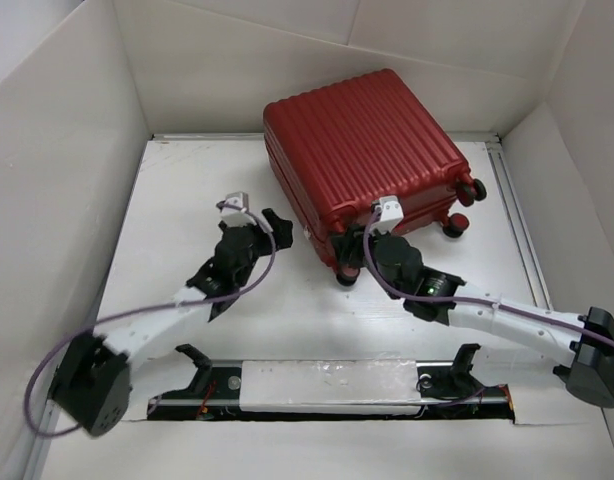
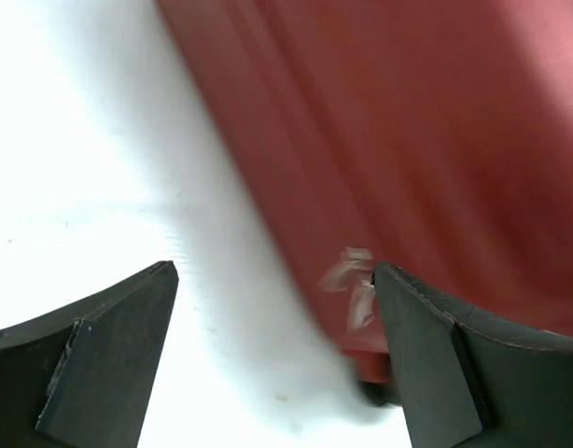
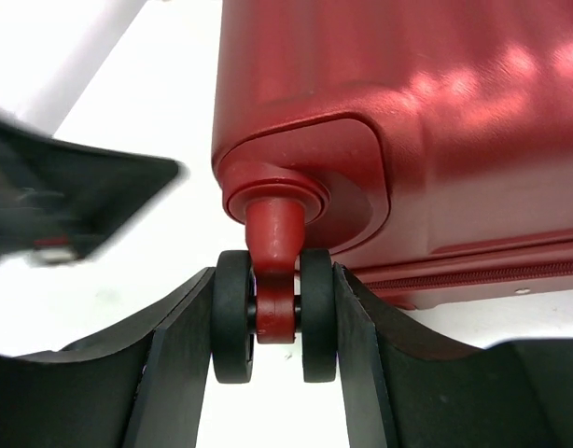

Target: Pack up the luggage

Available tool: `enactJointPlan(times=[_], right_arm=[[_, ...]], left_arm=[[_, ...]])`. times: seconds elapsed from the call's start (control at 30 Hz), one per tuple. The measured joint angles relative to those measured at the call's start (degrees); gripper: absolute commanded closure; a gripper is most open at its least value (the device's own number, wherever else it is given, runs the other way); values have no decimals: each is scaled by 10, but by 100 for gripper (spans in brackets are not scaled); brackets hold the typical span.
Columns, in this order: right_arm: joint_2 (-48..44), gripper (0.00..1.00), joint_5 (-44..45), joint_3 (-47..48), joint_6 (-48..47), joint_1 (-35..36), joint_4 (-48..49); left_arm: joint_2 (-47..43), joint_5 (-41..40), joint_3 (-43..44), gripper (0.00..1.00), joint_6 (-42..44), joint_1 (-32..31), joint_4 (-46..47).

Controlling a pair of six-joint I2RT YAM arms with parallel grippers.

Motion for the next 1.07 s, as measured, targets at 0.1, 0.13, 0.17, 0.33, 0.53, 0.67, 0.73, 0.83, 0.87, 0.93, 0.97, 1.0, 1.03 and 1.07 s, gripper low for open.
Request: enactJointPlan(times=[0.1,0.13,0.17,0.33,0.53,0.67,0.73,0.83,0.87,0.93,0.97,1.0,1.03,1.07], right_arm=[[41,71,19,42,-5,26,-21],[57,48,26,58,-6,37,-28],[76,40,33,78,-7,49,-37],[129,0,39,169,-18,135,-107],[77,0,41,261,-28,231,-174],[-30,0,58,269,-31,242,-213],[-81,0,75,254,-30,239,-222],[-157,0,100,199,-30,239,-233],[-176,0,107,178,-30,239,-235],[-203,0,114,136,-31,239,-235],[-214,0,117,111,-31,239,-230],[-222,0,118,86,-31,239,-226],[-227,0,120,62,-33,239,-224],[-228,0,119,40,-33,239,-220]], left_arm=[[-127,-24,-3,23,-37,-20,-67],[-174,-29,-3,23,-52,-28,-97],[-222,-31,-5,23,-64,-32,-130],[-408,-30,0,1,-108,-35,-271],[-483,1,50,1,-122,-35,-383],[-504,25,67,1,-124,-35,-398],[-511,37,67,1,-126,-35,-402],[-518,53,54,1,-128,-35,-394],[-519,57,45,1,-129,-35,-394],[-520,72,25,1,-129,-35,-391],[-520,78,17,1,-129,-35,-390],[-520,85,6,1,-129,-35,-388],[-520,90,-4,1,-128,-35,-387],[-520,92,-12,1,-128,-35,-388]])
